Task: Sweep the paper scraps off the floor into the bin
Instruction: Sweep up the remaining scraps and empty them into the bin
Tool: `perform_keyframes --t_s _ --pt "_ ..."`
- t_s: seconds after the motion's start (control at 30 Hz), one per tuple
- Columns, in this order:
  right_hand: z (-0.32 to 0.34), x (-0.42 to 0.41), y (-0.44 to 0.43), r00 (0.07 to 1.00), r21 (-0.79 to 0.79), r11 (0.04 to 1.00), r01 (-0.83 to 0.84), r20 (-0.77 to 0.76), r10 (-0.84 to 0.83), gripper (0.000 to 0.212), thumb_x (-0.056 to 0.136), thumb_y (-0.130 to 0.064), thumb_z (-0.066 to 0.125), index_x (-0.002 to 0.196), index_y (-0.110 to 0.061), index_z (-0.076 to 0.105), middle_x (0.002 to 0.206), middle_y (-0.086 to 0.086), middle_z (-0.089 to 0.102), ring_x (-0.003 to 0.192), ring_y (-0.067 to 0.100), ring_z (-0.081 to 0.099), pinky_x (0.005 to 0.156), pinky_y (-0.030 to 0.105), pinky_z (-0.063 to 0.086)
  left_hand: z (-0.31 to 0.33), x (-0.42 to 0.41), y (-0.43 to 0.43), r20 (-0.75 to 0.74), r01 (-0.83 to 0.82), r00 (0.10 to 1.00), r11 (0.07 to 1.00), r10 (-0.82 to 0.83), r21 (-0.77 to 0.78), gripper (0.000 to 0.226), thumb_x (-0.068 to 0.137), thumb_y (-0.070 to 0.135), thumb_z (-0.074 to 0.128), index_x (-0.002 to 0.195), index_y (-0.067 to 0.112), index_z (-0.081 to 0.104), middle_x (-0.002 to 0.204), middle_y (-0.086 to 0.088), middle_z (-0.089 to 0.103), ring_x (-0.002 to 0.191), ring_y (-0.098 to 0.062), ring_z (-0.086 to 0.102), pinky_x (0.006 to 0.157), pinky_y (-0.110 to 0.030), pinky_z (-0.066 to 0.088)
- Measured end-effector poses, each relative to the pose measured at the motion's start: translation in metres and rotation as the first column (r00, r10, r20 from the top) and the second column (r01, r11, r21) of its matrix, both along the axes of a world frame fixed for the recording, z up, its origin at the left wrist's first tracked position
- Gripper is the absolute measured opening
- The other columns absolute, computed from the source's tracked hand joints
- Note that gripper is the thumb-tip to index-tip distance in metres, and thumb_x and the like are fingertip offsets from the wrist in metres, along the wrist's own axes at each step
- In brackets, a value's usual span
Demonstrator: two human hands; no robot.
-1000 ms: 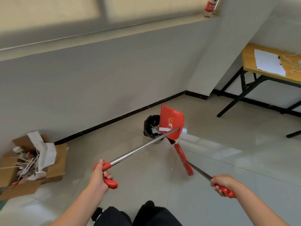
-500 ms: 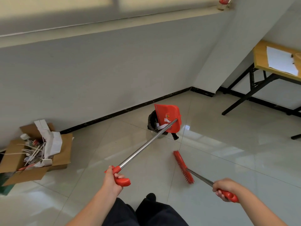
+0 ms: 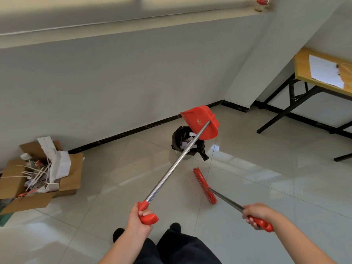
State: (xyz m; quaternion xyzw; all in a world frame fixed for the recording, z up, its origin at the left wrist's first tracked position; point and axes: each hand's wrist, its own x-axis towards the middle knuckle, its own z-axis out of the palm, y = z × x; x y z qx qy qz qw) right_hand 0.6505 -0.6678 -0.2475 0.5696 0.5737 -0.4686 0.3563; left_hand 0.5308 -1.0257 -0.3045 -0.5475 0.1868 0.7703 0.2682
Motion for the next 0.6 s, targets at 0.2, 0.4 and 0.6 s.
perform_keyframes --t_s 0.2,0.4,0.6 --pt "0.001 -0.009 0.0 1.0 0.025 1.0 -0.011 -0.003 0.011 0.017 0.084 0.009 0.052 0.081 -0.008 0.053 0.051 0.01 0.046 0.035 0.012 0.039 0.036 0.013 0.034 0.0 0.006 -0.015 -0.013 -0.052 0.999 0.998 0.052 0.039 0.028 0.101 0.033 0.044 0.078 0.017 0.04 0.033 0.002 0.033 0.022 -0.005 0.033 0.026 -0.014 0.031" --pt "-0.007 -0.007 0.002 1.0 0.058 0.998 -0.016 -0.016 0.017 0.013 0.082 0.01 0.052 0.084 -0.003 0.054 0.05 0.011 0.047 0.037 0.015 0.039 0.036 0.015 0.036 -0.009 0.005 -0.04 -0.087 0.004 0.996 0.999 -0.007 -0.036 0.025 0.099 0.032 0.046 0.079 0.019 0.043 0.036 0.004 0.035 0.024 -0.003 0.033 0.025 -0.013 0.03" --pt "-0.027 -0.006 -0.005 1.0 0.08 0.996 -0.024 -0.009 0.025 0.009 0.081 0.011 0.051 0.079 0.003 0.055 0.045 0.01 0.046 0.029 0.015 0.038 0.034 0.015 0.037 0.028 -0.054 -0.088 -0.232 0.127 0.955 0.959 -0.187 -0.253 0.021 0.098 0.032 0.049 0.081 0.021 0.043 0.035 0.007 0.032 0.025 -0.002 0.033 0.027 -0.011 0.025"
